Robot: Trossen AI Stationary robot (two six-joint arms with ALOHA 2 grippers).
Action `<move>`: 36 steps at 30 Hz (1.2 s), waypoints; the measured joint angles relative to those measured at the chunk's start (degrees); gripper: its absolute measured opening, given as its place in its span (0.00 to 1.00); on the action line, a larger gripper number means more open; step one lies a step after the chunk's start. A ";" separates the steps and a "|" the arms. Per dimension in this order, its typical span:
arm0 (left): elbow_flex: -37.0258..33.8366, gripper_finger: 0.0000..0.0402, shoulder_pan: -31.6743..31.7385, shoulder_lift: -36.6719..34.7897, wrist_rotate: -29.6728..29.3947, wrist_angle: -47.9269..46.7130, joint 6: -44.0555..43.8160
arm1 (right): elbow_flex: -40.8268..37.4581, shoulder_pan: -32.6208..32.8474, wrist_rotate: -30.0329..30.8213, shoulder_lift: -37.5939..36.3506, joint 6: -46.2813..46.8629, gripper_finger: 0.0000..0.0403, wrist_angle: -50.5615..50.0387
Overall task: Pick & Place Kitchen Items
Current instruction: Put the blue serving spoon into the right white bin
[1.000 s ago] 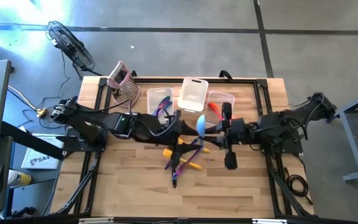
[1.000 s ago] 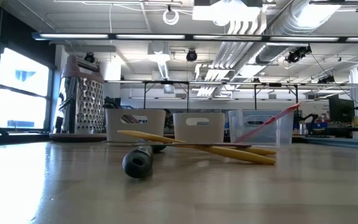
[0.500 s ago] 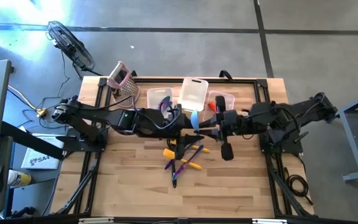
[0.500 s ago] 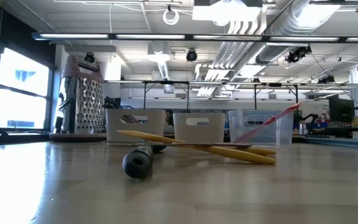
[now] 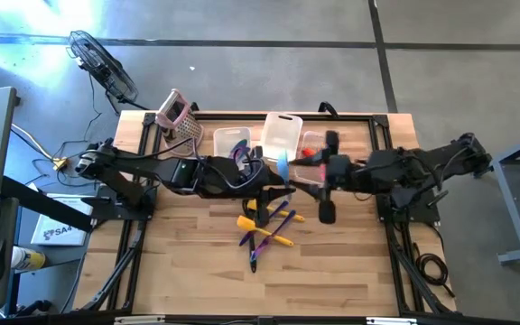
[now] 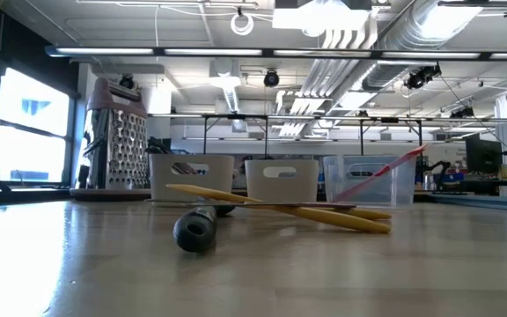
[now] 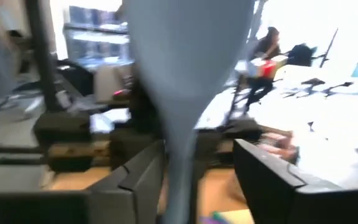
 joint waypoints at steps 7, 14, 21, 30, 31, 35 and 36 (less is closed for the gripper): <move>0.00 0.14 0.66 -0.02 -1.02 -1.34 -1.69 | 0.00 6.27 21.05 -4.63 -12.36 0.64 0.88; 0.01 0.14 3.03 -0.05 -2.63 -3.61 -6.56 | 0.00 13.08 45.28 -8.64 -14.36 0.69 -4.16; 2.86 0.14 9.13 -0.10 -2.12 -16.77 -18.25 | 0.00 16.93 50.41 -11.58 2.78 0.65 -22.35; 5.95 0.14 21.64 -0.09 12.85 -34.82 -35.49 | 0.00 15.13 41.86 -13.37 23.45 0.59 -42.13; 5.95 0.14 22.73 -0.07 13.23 -35.59 -36.25 | 0.00 14.88 41.82 -13.34 24.02 0.59 -43.42; 5.95 0.14 26.95 0.23 16.51 -37.77 -38.49 | 0.00 14.74 41.62 -13.36 28.35 0.58 -46.98; 5.95 0.14 27.93 0.64 18.22 -38.00 -39.04 | 0.00 14.74 41.60 -13.36 29.44 0.58 -47.61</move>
